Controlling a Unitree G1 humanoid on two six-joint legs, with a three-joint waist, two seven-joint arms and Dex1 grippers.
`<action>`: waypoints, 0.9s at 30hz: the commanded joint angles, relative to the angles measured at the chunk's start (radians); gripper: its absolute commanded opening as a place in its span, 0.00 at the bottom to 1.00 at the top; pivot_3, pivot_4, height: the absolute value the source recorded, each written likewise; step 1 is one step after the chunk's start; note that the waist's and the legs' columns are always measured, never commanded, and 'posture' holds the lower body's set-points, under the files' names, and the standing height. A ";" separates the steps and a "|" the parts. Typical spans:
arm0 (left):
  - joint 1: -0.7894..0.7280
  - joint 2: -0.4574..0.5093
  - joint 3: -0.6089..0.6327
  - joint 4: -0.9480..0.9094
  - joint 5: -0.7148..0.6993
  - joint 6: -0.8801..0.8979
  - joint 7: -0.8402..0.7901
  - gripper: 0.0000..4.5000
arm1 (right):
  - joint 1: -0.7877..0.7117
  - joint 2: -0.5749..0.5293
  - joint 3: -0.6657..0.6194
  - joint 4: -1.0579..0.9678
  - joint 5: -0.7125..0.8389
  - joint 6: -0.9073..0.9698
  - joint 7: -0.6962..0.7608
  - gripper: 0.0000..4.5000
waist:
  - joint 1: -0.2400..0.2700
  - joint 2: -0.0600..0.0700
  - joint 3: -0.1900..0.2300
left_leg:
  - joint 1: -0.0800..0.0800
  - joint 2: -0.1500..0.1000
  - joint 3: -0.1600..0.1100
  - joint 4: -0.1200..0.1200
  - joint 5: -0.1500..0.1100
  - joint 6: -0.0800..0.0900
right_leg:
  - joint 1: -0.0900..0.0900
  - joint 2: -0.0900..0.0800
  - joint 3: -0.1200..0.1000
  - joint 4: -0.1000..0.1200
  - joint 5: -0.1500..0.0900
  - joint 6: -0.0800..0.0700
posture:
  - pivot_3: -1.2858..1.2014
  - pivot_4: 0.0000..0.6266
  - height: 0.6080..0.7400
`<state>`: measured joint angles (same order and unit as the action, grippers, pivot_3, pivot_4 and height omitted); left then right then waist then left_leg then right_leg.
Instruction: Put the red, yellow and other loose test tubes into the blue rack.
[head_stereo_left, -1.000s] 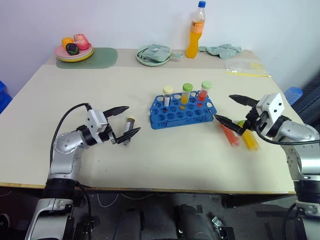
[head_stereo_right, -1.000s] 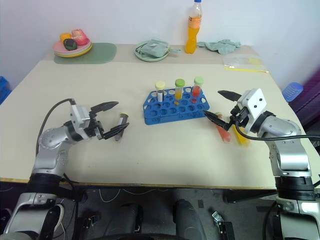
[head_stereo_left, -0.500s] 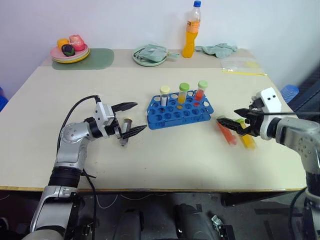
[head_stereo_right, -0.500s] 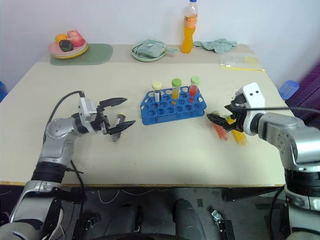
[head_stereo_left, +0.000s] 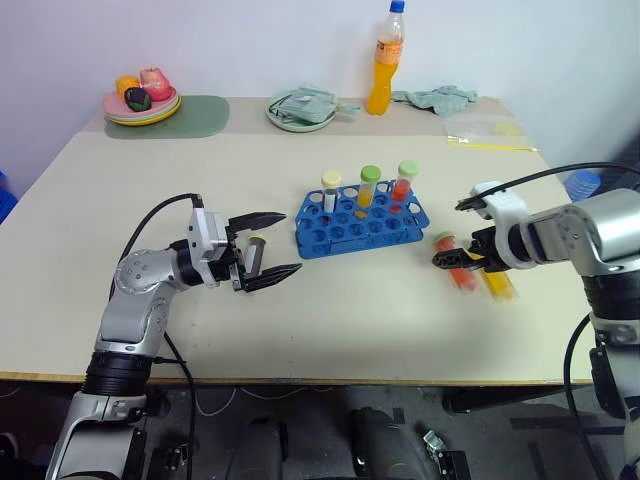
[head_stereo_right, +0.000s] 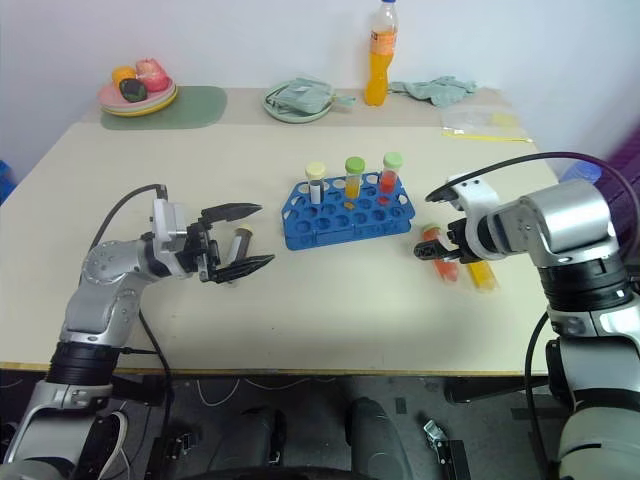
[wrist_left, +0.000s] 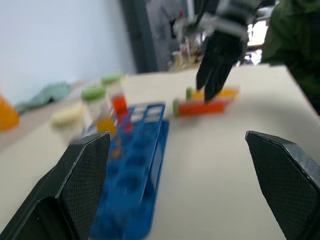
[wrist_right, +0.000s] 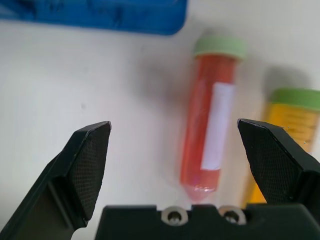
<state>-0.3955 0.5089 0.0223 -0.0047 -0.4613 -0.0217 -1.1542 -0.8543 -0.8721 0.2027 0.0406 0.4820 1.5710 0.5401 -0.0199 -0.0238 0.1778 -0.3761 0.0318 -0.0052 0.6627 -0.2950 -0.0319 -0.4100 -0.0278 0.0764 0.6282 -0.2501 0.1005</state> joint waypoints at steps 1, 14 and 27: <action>0.037 0.002 0.003 -0.050 0.000 0.006 0.023 0.99 | -0.062 -0.015 0.027 0.085 -0.034 -0.034 0.028 1.00 | -0.001 0.000 0.000 | 0.000 0.000 0.000 0.000 0.000 0.000 | 0.000 0.000 0.000 0.000 0.000 0.000 | 0.52 0.24 1.00; 0.128 0.015 0.032 -0.142 -0.043 0.053 0.067 0.99 | -0.165 0.059 0.164 0.338 -0.132 -0.166 0.146 1.00 | -0.001 0.000 0.000 | 0.000 0.000 0.001 0.000 -0.001 0.002 | -0.001 0.001 0.000 0.000 0.000 0.000 | 0.52 0.24 1.00; 0.166 0.037 0.041 -0.175 -0.037 0.041 0.092 1.00 | -0.161 0.125 0.204 0.485 -0.248 -0.285 0.217 0.71 | -0.004 0.000 0.000 | 0.001 0.000 0.001 0.000 -0.001 0.002 | 0.000 0.001 0.000 0.000 0.000 0.000 | 0.52 0.24 1.00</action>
<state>-0.2325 0.5398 0.0335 -0.1425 -0.4875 0.0307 -1.0674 -1.0078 -0.7554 0.4056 0.5225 0.2458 1.2915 0.7449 -0.0239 -0.0239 0.1778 -0.3752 0.0319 -0.0043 0.6630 -0.2960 -0.0303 -0.4100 -0.0271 0.0767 0.6281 -0.2503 0.1001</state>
